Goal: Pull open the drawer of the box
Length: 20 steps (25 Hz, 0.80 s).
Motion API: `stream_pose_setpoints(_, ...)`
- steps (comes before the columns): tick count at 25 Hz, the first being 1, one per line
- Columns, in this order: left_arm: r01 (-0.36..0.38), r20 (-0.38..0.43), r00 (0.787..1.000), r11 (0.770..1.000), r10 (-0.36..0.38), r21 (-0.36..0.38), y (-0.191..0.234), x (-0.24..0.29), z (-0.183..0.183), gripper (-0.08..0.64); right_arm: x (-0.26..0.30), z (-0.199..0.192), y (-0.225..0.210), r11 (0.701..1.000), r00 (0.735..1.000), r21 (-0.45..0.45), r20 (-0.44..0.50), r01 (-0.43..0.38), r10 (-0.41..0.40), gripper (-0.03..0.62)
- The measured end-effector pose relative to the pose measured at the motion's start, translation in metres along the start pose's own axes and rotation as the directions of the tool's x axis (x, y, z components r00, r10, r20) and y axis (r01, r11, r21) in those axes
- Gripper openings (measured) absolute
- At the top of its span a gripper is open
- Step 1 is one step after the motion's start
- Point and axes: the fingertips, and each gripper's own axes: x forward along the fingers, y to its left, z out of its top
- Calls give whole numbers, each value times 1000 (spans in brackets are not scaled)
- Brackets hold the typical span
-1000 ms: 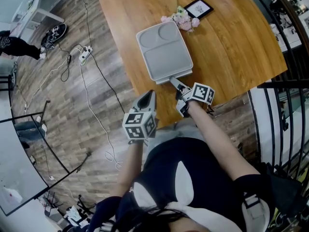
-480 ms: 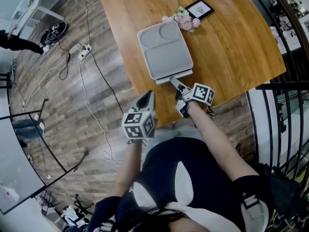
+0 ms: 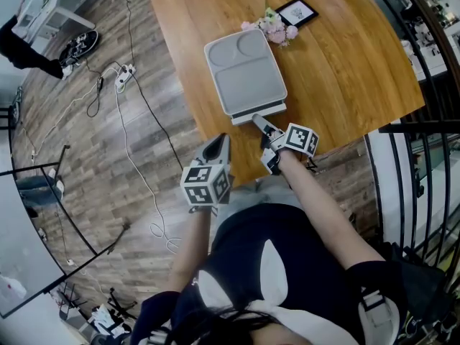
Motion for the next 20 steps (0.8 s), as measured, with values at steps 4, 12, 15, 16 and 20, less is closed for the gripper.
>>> stream_pose_setpoints(4, 4, 1, 1000, 1000, -4, -1, 1, 0, -2, 26, 1, -2, -1, 1000, 1000, -2, 1, 2, -2, 167)
stream_pose_setpoints(12, 1, 5, 1000, 1000, -1, -8, 2, -1, -6, 26, -1, -3, -5, 1000, 1000, 1, 5, 5, -5, 167)
stream_pose_setpoints(15, 3, 7, 1000, 1000, -2, -11, 2, -3, -7, 26, -2, -5, -5, 1000, 1000, -2, 8, 6, -5, 167)
stream_pose_setpoints(16, 3, 7, 1000, 1000, -3, -11, 2, -3, -7, 26, -2, -5, -4, 1000, 1000, -3, 8, 6, -6, 167)
stream_pose_setpoints(20, 3, 4, 1000, 1000, -3, -14, 1, -4, -8, 26, -4, -5, -3, 1000, 1000, -2, 9, 7, -7, 167)
